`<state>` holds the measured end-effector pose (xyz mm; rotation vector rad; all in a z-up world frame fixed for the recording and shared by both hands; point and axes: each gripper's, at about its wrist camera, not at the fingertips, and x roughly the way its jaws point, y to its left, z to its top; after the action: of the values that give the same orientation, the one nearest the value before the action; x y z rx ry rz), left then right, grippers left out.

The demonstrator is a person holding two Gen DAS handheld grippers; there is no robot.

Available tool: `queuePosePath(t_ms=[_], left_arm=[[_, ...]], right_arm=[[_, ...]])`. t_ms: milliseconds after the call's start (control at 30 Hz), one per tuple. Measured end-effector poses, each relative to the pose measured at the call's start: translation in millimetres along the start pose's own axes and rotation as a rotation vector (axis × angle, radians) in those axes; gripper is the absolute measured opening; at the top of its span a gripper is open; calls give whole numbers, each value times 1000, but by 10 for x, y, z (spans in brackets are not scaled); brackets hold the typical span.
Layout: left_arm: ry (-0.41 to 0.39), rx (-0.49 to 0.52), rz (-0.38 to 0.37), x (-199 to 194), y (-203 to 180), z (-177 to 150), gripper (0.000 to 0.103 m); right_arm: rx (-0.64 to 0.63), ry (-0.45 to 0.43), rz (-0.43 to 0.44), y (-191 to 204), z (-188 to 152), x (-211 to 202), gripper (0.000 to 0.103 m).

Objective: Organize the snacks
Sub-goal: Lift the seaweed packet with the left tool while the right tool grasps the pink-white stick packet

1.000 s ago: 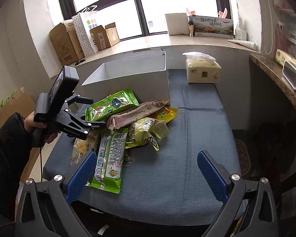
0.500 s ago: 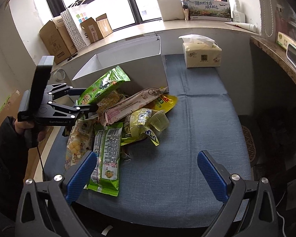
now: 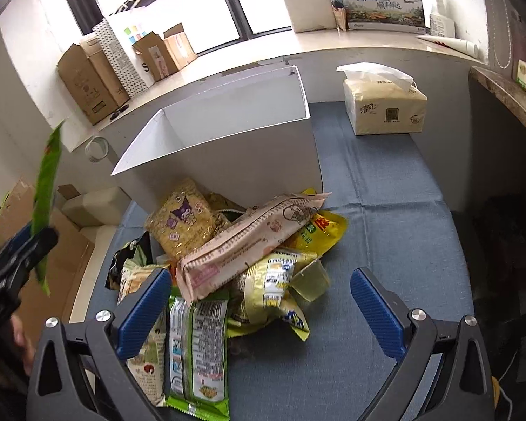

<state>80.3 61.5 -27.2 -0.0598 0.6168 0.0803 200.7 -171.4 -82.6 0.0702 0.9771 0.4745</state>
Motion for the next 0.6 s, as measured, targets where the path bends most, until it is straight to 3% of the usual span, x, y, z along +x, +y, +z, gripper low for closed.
queuePosePath(t_ms=[333, 500, 600], left_arm=[[-23, -99, 40, -93, 306, -152, 74], [-26, -127, 68, -64, 411, -170, 74], [-17, -135, 60, -28, 440, -178, 74]], right_arm=[[159, 76, 53, -59, 295, 791, 103], [165, 77, 68, -5, 291, 958, 103], [181, 97, 58, -38, 303, 1013, 97]])
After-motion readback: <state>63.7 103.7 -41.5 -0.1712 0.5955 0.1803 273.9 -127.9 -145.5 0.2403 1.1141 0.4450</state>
